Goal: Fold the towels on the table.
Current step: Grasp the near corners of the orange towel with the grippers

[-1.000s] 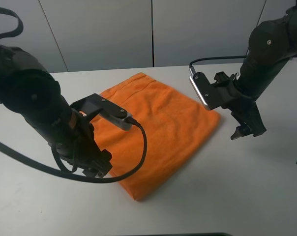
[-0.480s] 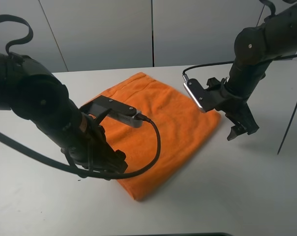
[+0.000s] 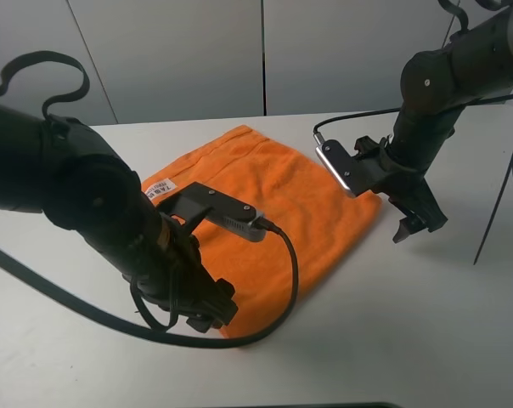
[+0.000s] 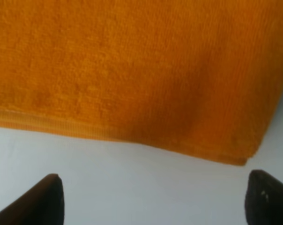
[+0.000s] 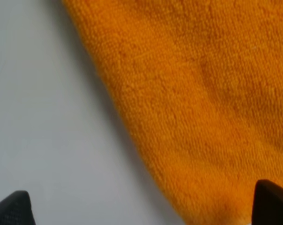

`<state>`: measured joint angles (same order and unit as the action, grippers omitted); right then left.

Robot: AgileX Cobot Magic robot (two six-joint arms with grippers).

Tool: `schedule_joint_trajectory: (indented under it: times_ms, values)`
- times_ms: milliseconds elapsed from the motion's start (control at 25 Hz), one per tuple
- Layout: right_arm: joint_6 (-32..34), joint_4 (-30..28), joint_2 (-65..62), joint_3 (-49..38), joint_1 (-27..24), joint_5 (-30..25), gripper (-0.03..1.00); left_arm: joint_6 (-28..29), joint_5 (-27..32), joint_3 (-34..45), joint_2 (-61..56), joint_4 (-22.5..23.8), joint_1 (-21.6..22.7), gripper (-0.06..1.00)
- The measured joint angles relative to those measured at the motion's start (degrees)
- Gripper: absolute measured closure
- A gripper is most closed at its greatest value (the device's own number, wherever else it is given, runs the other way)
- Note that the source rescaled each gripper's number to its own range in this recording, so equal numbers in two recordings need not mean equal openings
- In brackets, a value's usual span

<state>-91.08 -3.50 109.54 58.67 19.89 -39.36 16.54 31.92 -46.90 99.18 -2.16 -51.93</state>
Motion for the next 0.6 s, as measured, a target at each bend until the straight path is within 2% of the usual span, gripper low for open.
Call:
schedule_joint_trajectory:
  times_ms: [160, 320, 400, 600]
  values:
    - [-2.10, 0.00, 0.07, 0.03, -1.99, 0.34, -0.03, 1.17, 0.17, -2.16, 1.76, 0.53, -2.62, -0.04]
    - [-4.34, 0.00, 0.07, 0.03, -2.67, 0.57, -0.03, 5.35, 0.46, -4.57, 2.10, 3.53, -5.21, -0.04]
    - [-5.79, 1.25, 0.22, 0.03, -2.67, 0.67, -0.03, 7.39, 1.25, -5.05, 2.61, 5.18, -5.83, -0.04]
    - [-7.34, 1.50, 1.46, 0.17, -2.67, 0.90, -0.03, 8.72, 2.16, -5.06, 2.86, 5.15, -6.07, -0.04]
